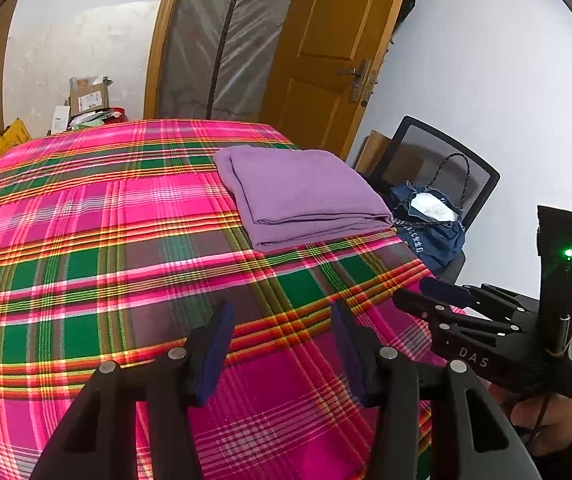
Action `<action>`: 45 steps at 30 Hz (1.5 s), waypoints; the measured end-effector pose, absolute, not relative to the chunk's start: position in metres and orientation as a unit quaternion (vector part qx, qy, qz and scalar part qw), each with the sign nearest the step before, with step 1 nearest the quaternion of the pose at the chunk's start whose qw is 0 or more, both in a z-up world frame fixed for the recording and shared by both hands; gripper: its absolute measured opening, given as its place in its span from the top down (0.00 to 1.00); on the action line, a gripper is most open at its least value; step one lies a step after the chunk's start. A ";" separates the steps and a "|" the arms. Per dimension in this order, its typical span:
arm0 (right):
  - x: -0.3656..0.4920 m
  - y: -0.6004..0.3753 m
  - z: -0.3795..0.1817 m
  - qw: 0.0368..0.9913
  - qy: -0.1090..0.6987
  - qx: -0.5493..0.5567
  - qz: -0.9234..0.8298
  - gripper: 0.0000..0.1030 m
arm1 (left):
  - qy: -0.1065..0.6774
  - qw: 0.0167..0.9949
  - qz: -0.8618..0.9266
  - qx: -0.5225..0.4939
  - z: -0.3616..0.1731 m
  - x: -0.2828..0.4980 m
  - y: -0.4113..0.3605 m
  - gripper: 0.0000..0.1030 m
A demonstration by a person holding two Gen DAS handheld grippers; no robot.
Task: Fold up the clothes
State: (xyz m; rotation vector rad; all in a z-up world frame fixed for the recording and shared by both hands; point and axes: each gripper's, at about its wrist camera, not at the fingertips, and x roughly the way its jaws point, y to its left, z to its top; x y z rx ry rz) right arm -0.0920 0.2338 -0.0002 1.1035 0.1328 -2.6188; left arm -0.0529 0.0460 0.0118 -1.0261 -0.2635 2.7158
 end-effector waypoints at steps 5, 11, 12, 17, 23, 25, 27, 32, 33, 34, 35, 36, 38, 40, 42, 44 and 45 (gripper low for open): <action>-0.091 0.234 0.003 0.147 0.047 0.381 -0.912 0.59 | -0.089 0.103 0.931 -0.339 0.016 -0.049 0.045 0.51; -0.086 0.235 0.009 0.146 0.051 0.375 -0.914 0.59 | -0.096 0.099 0.936 -0.324 0.022 -0.041 0.043 0.51; -0.084 0.235 0.010 0.145 0.052 0.374 -0.915 0.59 | -0.097 0.099 0.937 -0.321 0.023 -0.040 0.043 0.51; -0.078 0.234 0.016 0.144 0.058 0.368 -0.917 0.59 | -0.103 0.095 0.941 -0.308 0.028 -0.033 0.042 0.51; -0.074 0.233 0.018 0.141 0.067 0.366 -0.917 0.59 | -0.101 0.097 0.938 -0.319 0.023 -0.036 0.045 0.51; -0.076 0.234 0.016 0.139 0.066 0.368 -0.917 0.59 | -0.099 0.103 0.932 -0.333 0.019 -0.042 0.047 0.51; -0.080 0.235 0.015 0.138 0.064 0.371 -0.916 0.59 | -0.100 0.110 0.927 -0.344 0.015 -0.046 0.049 0.51; -0.092 0.236 0.008 0.135 0.057 0.379 -0.914 0.59 | -0.100 0.118 0.919 -0.362 0.007 -0.057 0.054 0.51; -0.093 0.236 0.007 0.134 0.056 0.381 -0.913 0.59 | -0.099 0.116 0.918 -0.367 0.005 -0.059 0.055 0.51; -0.095 0.236 0.006 0.134 0.056 0.382 -0.913 0.59 | -0.098 0.114 0.916 -0.372 0.003 -0.060 0.056 0.51; -0.097 0.237 0.005 0.133 0.055 0.384 -0.912 0.59 | -0.098 0.113 0.916 -0.373 0.002 -0.061 0.056 0.51; -0.098 0.237 0.003 0.132 0.054 0.385 -0.912 0.59 | -0.098 0.112 0.916 -0.372 0.002 -0.061 0.057 0.51; -0.100 0.237 0.002 0.132 0.054 0.388 -0.911 0.59 | -0.096 0.111 0.918 -0.368 0.002 -0.060 0.057 0.51; -0.101 0.238 0.001 0.131 0.054 0.388 -0.911 0.59 | -0.094 0.111 0.920 -0.364 0.004 -0.061 0.059 0.52; -0.102 0.238 0.001 0.132 0.054 0.387 -0.911 0.59 | -0.093 0.111 0.921 -0.362 0.005 -0.061 0.059 0.52; -0.102 0.238 0.001 0.132 0.054 0.386 -0.911 0.59 | -0.094 0.111 0.921 -0.360 0.006 -0.061 0.061 0.53; -0.102 0.238 0.001 0.132 0.055 0.386 -0.911 0.59 | -0.094 0.111 0.922 -0.360 0.007 -0.061 0.062 0.53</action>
